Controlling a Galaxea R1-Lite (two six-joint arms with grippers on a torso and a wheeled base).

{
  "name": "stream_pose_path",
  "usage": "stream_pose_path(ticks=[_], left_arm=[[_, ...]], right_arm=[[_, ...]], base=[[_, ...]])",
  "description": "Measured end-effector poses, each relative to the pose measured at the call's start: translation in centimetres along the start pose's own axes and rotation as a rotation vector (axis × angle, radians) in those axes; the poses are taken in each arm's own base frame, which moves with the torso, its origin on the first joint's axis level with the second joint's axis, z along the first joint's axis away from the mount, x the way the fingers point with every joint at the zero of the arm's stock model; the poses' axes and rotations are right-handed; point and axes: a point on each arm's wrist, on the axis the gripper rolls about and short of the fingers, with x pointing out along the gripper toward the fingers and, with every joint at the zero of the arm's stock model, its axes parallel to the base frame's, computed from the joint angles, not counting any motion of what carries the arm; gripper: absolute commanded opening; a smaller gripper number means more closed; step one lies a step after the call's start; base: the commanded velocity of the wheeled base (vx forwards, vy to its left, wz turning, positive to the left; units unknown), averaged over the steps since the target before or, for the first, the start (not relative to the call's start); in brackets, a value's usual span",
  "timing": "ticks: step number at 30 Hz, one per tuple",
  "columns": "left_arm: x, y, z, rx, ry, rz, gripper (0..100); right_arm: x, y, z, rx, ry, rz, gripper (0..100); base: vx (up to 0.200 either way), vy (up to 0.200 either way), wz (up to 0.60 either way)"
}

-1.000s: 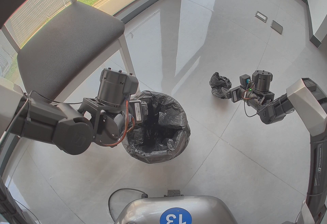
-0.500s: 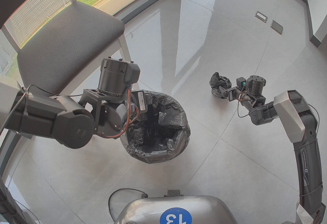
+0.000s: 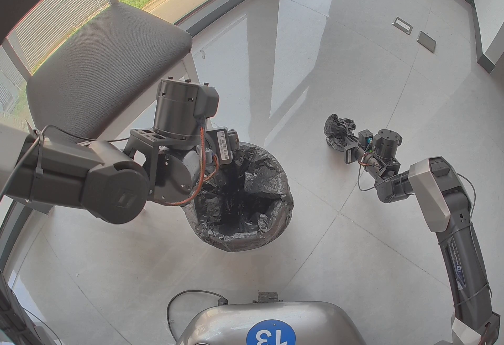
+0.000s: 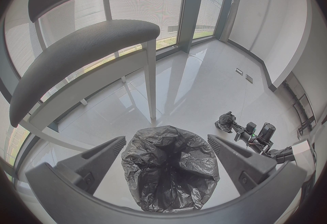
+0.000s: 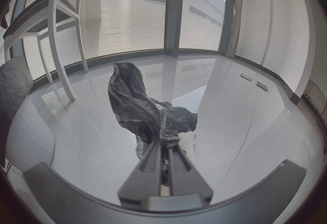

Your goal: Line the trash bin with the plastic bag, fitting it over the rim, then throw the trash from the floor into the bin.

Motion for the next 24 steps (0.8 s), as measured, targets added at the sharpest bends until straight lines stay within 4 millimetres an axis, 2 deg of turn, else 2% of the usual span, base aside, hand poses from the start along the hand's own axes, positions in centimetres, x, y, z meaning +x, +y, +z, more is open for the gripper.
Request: stream_pose_path(ticks=[10, 17, 20, 24], left_arm=[[-0.1, 0.1, -0.2, 0.002, 0.007, 0.001, 100], [-0.2, 0.3, -0.5, 0.006, 0.016, 0.006, 100], [-0.4, 0.4, -0.6, 0.006, 0.017, 0.007, 100], [-0.5, 0.5, -0.6, 0.006, 0.019, 0.011, 100]], right_arm=[[-0.9, 0.5, -0.5, -0.009, 0.039, 0.012, 0], [-3.6, 1.1, 0.5, -0.020, 0.117, 0.041, 0], [-5.5, 1.6, 1.8, -0.027, 0.156, 0.060, 0], [-8.5, 1.9, 5.4, -0.041, 0.155, 0.077, 0]], base=[[0.000, 0.000, 0.00], [0.000, 0.000, 0.00], [0.000, 0.000, 0.00], [0.000, 0.000, 0.00]])
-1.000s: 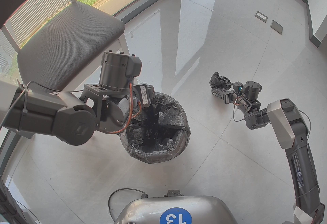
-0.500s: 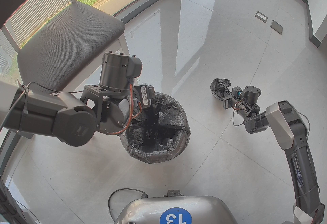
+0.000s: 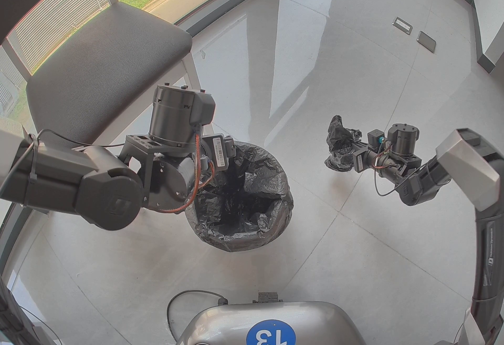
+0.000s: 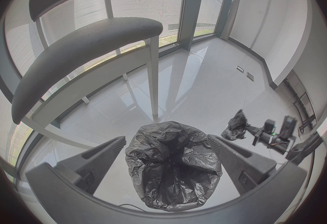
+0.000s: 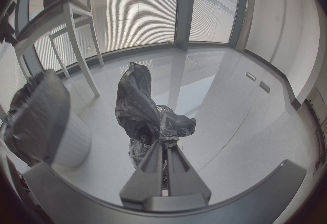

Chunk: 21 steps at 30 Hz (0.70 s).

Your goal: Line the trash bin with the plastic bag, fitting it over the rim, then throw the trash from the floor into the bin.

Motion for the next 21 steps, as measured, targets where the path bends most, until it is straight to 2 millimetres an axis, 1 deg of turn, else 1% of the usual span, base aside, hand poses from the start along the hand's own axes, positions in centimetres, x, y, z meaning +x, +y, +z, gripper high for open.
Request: stream_pose_path(ticks=[3, 4, 7, 9, 10, 13, 16, 21], left_arm=[[-0.1, 0.2, -0.2, 0.003, 0.005, 0.005, 100], [-0.1, 0.3, -0.3, 0.005, 0.007, 0.007, 100], [-0.2, 0.6, -0.7, 0.012, 0.019, 0.019, 100], [-0.3, 0.9, -1.0, 0.017, 0.027, 0.026, 100], [-0.3, 1.0, -1.1, 0.019, 0.029, 0.030, 100], [-0.3, 1.4, -1.4, 0.025, 0.038, 0.042, 100], [-0.2, 1.8, -1.7, 0.033, 0.049, 0.055, 100], [-0.1, 2.6, -2.6, 0.065, 0.075, 0.090, 100]], right_arm=[[-2.9, 0.7, 3.0, -0.013, -0.026, 0.017, 0], [-3.6, 0.8, 3.7, -0.017, -0.034, 0.021, 0], [-6.6, 1.7, 6.5, -0.029, -0.072, 0.042, 0], [-8.6, 2.7, 8.2, -0.037, -0.104, 0.066, 0], [-9.3, 3.1, 8.8, -0.040, -0.115, 0.075, 0], [-12.1, 5.0, 11.0, -0.050, -0.166, 0.128, 0], [-14.5, 7.0, 12.4, -0.056, -0.204, 0.187, 0], [-17.3, 10.1, 13.4, -0.066, -0.234, 0.287, 0]], base=[[0.000, 0.000, 0.00], [0.000, 0.000, 0.00], [0.000, 0.000, 0.00], [0.000, 0.000, 0.00], [0.000, 0.000, 0.00], [0.000, 0.000, 0.00], [0.000, 0.000, 0.00], [0.000, 0.000, 0.00]])
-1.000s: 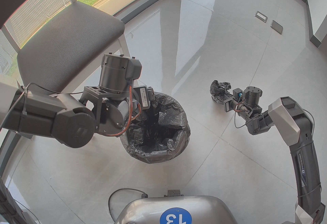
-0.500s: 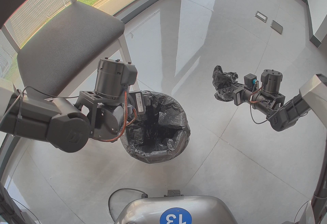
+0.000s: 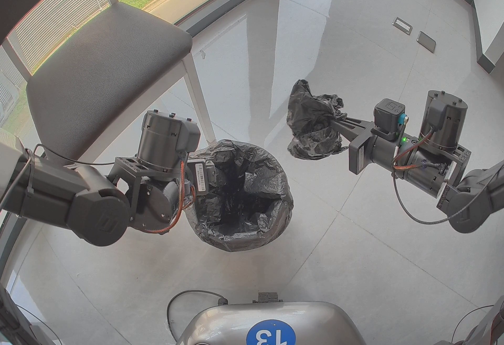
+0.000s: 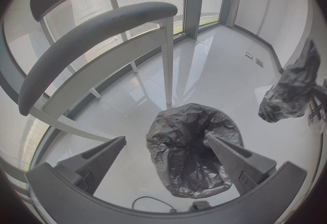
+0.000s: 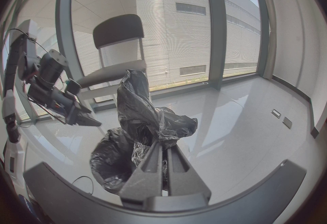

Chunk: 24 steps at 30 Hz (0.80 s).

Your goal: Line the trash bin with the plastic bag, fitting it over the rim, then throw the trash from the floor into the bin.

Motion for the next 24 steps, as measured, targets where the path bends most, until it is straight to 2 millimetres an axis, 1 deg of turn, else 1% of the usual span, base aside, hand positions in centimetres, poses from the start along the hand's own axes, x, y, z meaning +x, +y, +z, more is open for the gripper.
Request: stream_pose_path(ticks=[6, 9, 12, 18, 24], left_arm=[[0.2, 1.5, -1.7, 0.126, 0.043, 0.078, 100], [0.2, 2.2, -2.4, 0.157, 0.060, 0.108, 100], [0.2, 2.9, -2.6, 0.162, 0.067, 0.130, 100], [0.1, 4.1, -2.4, 0.154, 0.065, 0.166, 100], [-0.6, 4.7, -1.8, 0.159, 0.050, 0.170, 100]], right_arm=[[-0.7, 2.7, 1.1, -0.002, -0.029, 0.081, 0], [-0.7, 4.0, 1.4, -0.002, -0.038, 0.123, 0], [-0.4, 5.2, 1.3, -0.001, -0.036, 0.160, 0], [1.0, 7.1, 1.4, 0.000, -0.046, 0.213, 0], [2.8, 9.0, 1.0, 0.019, -0.041, 0.258, 0]], base=[[0.000, 0.000, 0.00], [0.000, 0.000, 0.00], [0.000, 0.000, 0.00], [0.000, 0.000, 0.00], [0.000, 0.000, 0.00]])
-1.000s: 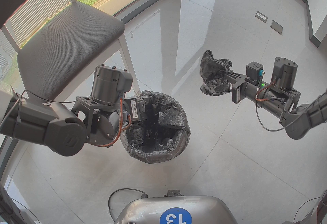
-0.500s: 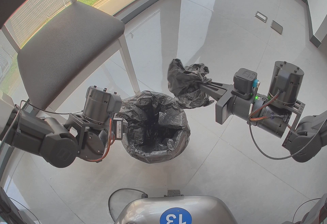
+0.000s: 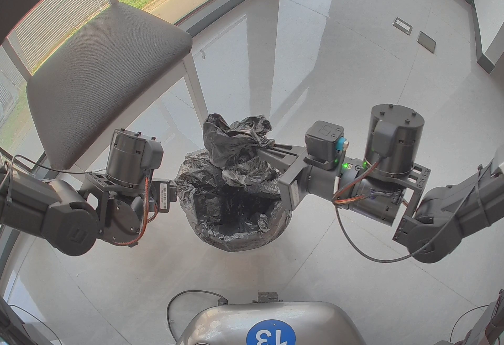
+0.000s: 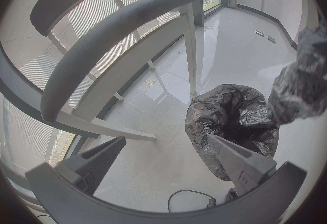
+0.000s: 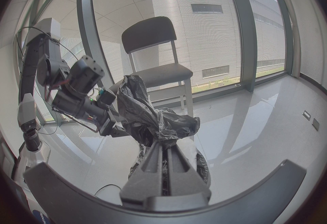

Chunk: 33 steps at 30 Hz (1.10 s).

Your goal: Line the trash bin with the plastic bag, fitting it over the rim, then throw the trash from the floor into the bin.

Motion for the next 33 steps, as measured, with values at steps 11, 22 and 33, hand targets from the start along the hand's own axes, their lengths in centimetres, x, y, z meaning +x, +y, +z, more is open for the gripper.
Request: stream_pose_path(ticks=[11, 22, 33], left_arm=[[-0.5, 1.1, 0.7, -0.023, -0.027, 0.011, 100], [-0.7, 1.3, 0.9, -0.034, -0.037, 0.010, 100], [-1.1, 1.7, 1.1, -0.046, -0.048, 0.005, 100]], right_arm=[[3.1, 0.8, -2.0, 0.028, 0.033, 0.023, 0], [5.2, 1.5, -5.5, 0.124, 0.107, 0.024, 0], [7.6, 1.0, -9.4, 0.145, 0.131, 0.000, 100]], base=[[0.000, 0.000, 0.00], [0.000, 0.000, 0.00], [0.000, 0.000, 0.00]])
